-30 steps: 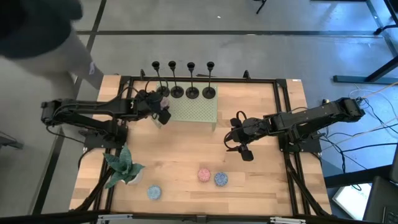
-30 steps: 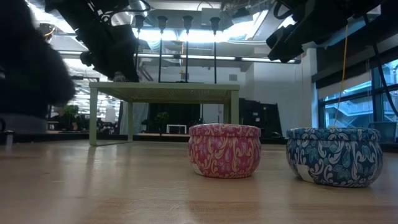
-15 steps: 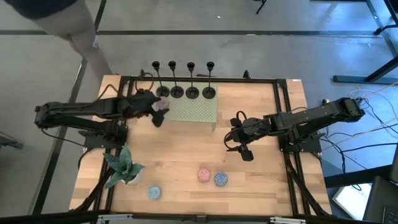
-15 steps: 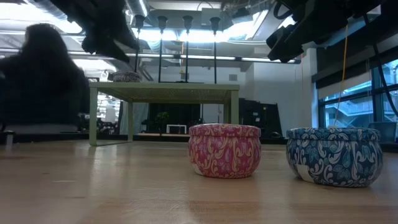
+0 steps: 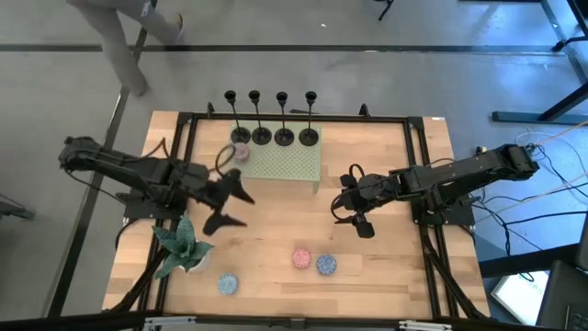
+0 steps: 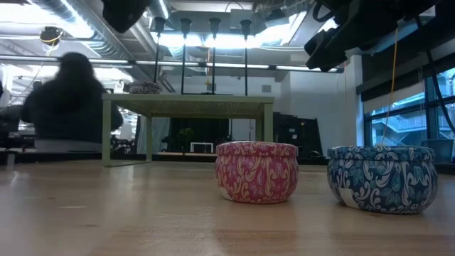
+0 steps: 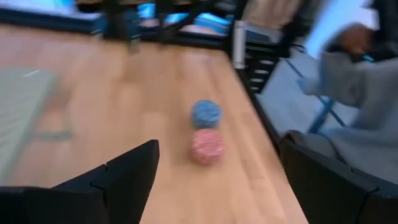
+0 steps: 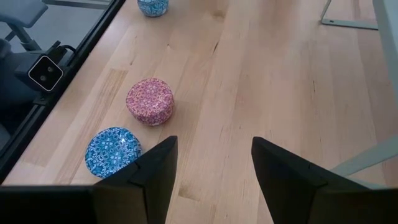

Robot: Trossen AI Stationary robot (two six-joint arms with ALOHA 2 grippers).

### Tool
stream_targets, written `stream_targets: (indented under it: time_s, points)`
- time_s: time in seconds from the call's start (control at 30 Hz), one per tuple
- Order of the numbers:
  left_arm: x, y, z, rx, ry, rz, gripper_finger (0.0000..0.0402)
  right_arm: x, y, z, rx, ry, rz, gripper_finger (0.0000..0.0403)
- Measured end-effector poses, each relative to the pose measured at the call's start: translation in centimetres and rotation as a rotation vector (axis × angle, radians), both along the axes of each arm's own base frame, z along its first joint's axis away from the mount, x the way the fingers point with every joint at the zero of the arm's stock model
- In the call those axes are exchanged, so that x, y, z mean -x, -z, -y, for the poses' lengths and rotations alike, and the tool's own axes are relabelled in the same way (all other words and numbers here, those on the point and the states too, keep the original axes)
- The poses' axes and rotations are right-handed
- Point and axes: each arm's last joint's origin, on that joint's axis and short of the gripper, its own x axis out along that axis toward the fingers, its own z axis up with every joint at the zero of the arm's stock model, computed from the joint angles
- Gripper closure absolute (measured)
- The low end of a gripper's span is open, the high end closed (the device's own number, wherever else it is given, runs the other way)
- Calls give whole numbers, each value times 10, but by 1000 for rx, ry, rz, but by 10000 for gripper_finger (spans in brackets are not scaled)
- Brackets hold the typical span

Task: Pick & Place candle stick holders
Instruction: Align the light blue scented candle with the red scented candle on the shelf

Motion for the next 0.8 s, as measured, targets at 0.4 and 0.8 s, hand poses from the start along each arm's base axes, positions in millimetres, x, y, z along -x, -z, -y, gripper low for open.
stream_targets:
  time_s: [0.4, 0.8]
  points:
    - [-29, 32, 60, -108, 197, -32, 68, 0, 0, 0, 0, 0, 0, 191]
    - [-56, 41, 105, -190, 290, -316, 68, -2, -2, 0, -7, 1, 26, 191]
